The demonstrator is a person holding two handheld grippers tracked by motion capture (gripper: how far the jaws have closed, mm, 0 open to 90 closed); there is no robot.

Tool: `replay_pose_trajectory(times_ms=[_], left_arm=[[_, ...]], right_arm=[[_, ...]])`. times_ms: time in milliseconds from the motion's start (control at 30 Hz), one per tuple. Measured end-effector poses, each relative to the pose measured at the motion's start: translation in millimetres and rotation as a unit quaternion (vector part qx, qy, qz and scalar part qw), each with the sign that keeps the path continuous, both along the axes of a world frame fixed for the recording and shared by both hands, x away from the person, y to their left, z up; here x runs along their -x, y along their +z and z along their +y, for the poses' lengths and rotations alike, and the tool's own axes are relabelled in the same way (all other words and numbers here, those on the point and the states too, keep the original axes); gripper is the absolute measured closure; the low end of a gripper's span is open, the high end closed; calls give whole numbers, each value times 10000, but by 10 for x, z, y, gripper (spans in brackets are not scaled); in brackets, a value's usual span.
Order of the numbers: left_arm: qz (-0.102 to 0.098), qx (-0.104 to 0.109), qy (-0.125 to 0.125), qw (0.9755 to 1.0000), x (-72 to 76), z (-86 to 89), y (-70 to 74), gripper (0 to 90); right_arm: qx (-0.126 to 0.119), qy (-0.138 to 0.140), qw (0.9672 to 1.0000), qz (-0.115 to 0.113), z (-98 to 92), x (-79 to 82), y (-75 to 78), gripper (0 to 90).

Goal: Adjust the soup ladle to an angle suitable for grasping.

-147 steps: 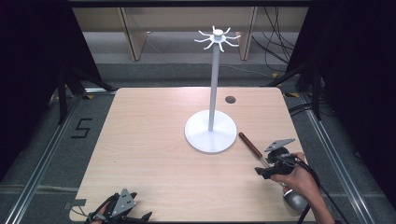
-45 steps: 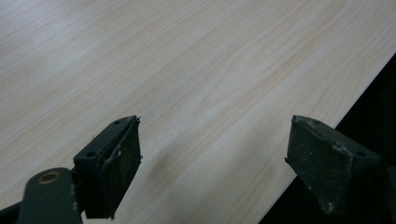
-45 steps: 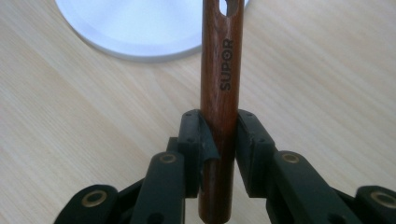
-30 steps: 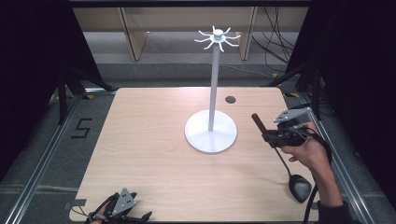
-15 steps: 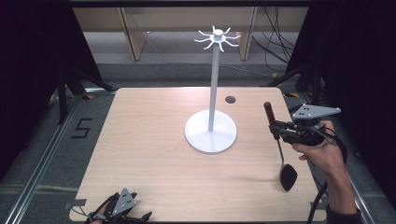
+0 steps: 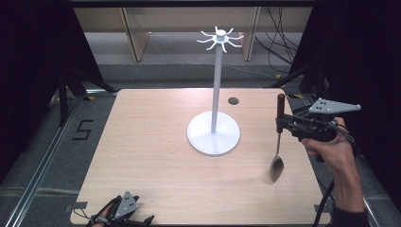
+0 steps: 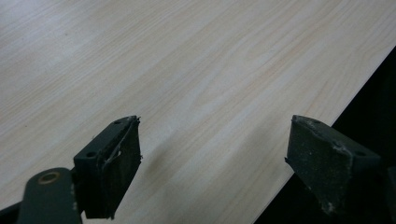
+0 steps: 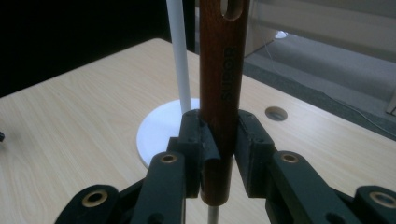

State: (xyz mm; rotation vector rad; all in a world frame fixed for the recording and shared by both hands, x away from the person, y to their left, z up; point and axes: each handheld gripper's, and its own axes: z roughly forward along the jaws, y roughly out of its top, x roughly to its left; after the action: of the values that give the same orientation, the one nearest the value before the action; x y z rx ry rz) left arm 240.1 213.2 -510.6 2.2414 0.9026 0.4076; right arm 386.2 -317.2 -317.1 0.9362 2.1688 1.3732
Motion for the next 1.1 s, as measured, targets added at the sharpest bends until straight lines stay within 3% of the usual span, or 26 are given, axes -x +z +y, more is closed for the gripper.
replay_pose_trajectory(times_ms=[33, 100, 333, 400, 533, 833, 1100], left_arm=[[-7, -7, 12, 10000, 3, 1, 3, 168], [-3, -3, 10, 10000, 0, 1, 2, 168], [-5, 26, 21, 10000, 4, -1, 0, 168], [-40, -48, -62, 10000, -8, 7, 8, 168], [6, 54, 13, 10000, 3, -2, 1, 168], [-20, -8, -2, 10000, 1, 1, 7, 168], [-41, 29, -2, 10000, -4, 3, -2, 168]], right_arm=[[-52, -7, 10000, 61, -5, 1, 14, 744], [-151, -70, 9998, -79, 10, -19, 23, 743], [-455, 137, 9987, -187, 66, -105, 130, 743], [-442, 168, 9986, -216, 104, -136, 169, 743], [-385, 185, 9988, -222, 185, -188, 248, 743], [-370, 159, 9987, -298, 367, -307, 383, 743], [-358, 227, 9981, -446, 571, -410, 608, 743]])
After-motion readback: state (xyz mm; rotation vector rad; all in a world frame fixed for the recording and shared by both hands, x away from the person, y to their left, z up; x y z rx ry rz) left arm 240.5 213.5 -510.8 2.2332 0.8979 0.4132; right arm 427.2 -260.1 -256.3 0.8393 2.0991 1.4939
